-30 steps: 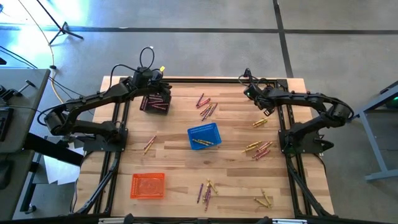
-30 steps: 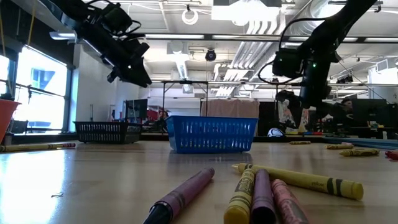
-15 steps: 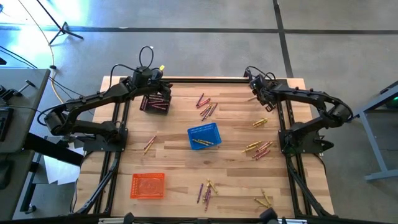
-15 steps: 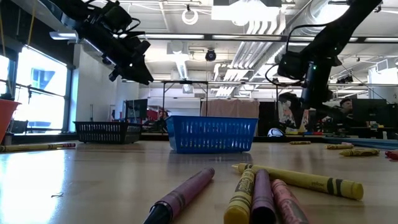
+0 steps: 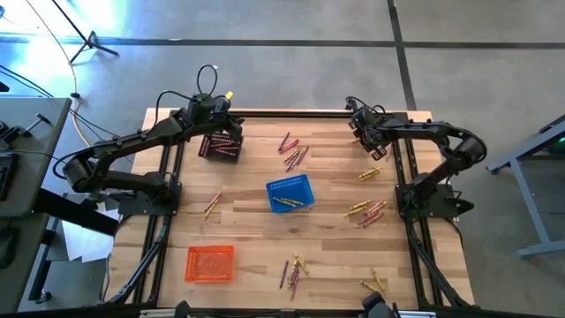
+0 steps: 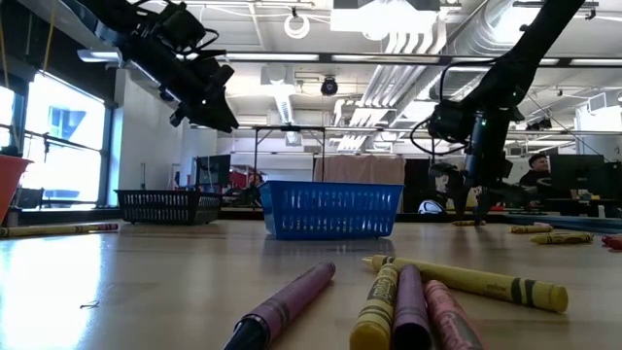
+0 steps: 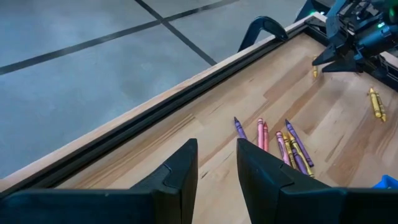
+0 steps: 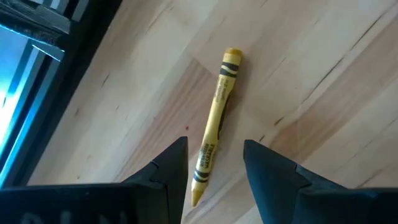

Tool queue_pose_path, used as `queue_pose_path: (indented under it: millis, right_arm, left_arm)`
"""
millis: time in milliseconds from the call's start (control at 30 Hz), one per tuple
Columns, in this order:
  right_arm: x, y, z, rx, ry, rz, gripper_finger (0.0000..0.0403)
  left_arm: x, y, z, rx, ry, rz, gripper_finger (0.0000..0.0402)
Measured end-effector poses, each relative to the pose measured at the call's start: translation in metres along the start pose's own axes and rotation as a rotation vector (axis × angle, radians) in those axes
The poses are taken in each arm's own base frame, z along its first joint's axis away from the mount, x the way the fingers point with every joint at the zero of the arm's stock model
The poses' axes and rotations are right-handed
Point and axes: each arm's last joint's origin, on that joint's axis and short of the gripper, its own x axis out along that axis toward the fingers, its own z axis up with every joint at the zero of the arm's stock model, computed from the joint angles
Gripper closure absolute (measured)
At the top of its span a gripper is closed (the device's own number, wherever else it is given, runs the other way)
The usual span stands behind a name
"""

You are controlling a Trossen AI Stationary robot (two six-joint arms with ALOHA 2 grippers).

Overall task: Sort crayons
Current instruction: Put the yellow crayon into the blue basket

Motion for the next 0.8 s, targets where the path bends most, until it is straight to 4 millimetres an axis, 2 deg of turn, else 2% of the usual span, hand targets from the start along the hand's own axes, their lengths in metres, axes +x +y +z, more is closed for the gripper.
queue_pose_path:
  millis: [133, 233, 533, 667, 800]
  right_arm:
    - [0.001, 0.0, 0.001, -0.033, 0.001, -0.003, 0.0261]
    - [0.001, -0.001, 0.003, -0.042, 0.017, -0.01, 0.0277]
    - [0.001, -0.007, 0.002, -0.125, 0.049, -0.073, 0.0392]
    - [0.001, -0.007, 0.002, -0.19, 0.082, -0.062, 0.0383]
    - [-0.007, 0.003, -0.002, -0.278, 0.153, 0.016, 0.0394]
  left_arm:
    - [0.0, 0.0, 0.0, -0.001, 0.0, 0.0, 0.0305]
    - [0.0, 0.0, 0.0, -0.001, -0.001, 0.001, 0.0305]
    - [0.0, -0.001, 0.004, -0.029, -0.04, -0.008, 0.0307]
    - [0.0, -0.001, 0.004, -0.077, -0.04, -0.009, 0.0307]
    - [0.0, -0.001, 0.004, -0.101, -0.04, -0.01, 0.0307]
